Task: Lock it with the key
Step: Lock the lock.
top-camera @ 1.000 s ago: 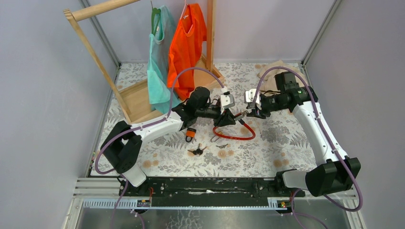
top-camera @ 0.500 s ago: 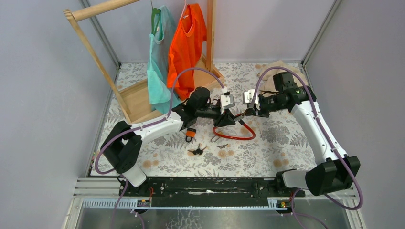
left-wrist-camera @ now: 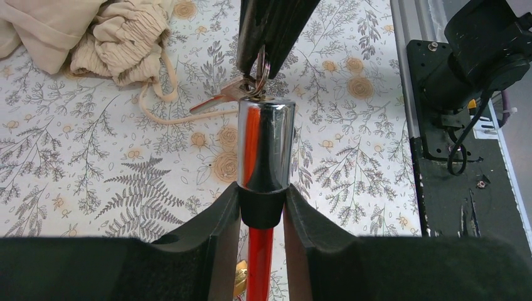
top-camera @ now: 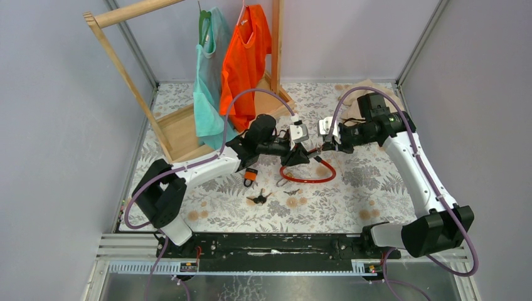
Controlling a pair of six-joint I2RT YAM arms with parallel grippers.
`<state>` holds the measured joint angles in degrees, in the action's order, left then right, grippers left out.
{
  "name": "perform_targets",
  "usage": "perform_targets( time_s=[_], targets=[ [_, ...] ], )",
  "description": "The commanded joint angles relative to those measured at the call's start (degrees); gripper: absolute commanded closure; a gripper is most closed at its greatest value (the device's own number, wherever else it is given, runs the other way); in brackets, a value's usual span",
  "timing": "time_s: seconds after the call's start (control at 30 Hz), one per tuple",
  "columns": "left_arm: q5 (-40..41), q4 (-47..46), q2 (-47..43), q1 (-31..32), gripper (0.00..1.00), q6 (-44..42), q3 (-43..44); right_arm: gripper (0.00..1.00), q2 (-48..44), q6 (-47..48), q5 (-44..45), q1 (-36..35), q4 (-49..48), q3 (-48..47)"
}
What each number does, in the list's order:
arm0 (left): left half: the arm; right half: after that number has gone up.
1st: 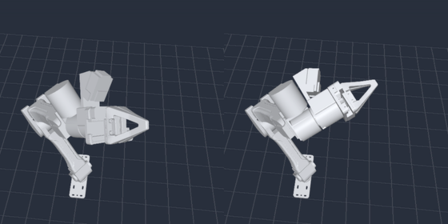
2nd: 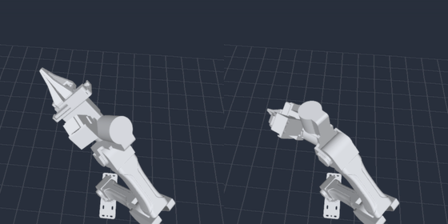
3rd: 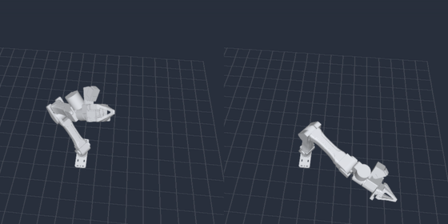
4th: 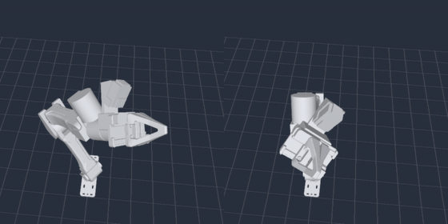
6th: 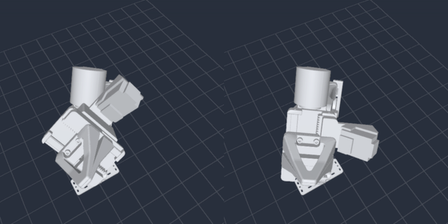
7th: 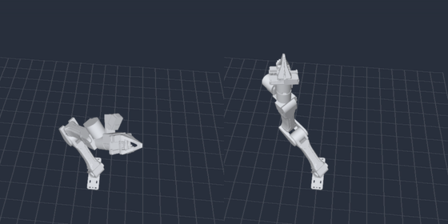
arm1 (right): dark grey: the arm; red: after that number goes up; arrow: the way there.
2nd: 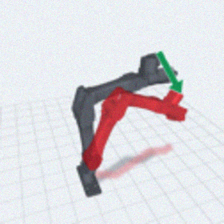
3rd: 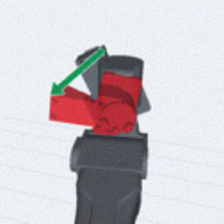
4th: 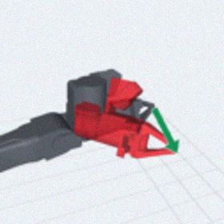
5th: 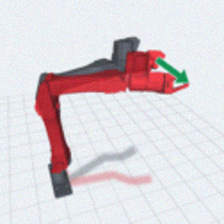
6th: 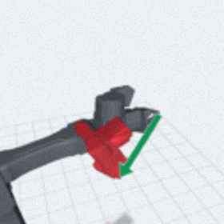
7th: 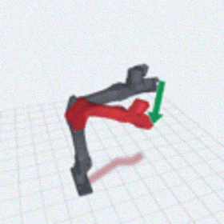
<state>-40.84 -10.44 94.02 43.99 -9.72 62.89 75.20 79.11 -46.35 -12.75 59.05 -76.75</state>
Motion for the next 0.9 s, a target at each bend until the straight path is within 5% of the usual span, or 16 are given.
perform_targets(
  time_s=[0.0, 0.87],
  targets=[
    [1.27, 2.09, -0.05, 0.41, 1.0, -0.31, 0.06, 1.0, 0.38, 1.21, 1.09, -0.26, 0.33, -3.52],
    [4.4, 2.14, -1.59, 0.44, 1.0, -2.17, -1.24, 1.0, 1.79, 1.8, 10.19, 1.09, 6.67, -13.67]
  ],
)
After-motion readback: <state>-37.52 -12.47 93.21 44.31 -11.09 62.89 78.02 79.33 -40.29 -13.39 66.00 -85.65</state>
